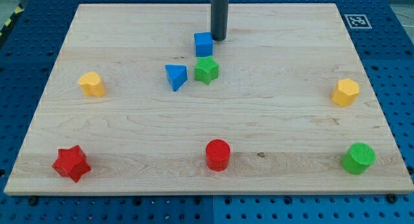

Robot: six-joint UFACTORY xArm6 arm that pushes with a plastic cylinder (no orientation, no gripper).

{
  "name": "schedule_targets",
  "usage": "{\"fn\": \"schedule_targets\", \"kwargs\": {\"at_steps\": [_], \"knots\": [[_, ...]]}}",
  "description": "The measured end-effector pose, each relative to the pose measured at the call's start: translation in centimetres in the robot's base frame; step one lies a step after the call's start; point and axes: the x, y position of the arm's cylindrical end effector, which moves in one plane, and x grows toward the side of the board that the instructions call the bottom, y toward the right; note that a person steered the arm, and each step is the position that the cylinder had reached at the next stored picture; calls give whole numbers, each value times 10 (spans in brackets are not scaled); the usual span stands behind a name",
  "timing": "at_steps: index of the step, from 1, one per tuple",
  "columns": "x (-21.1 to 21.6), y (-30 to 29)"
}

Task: Place the yellow heart in between the blue cube and blue triangle

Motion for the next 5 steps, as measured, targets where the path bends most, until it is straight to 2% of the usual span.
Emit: {"fn": "schedule_targets", "kwargs": {"at_steps": [2, 3, 4, 5], "knots": [[26, -34], [26, -40], [-1, -34], [-13, -100]]}}
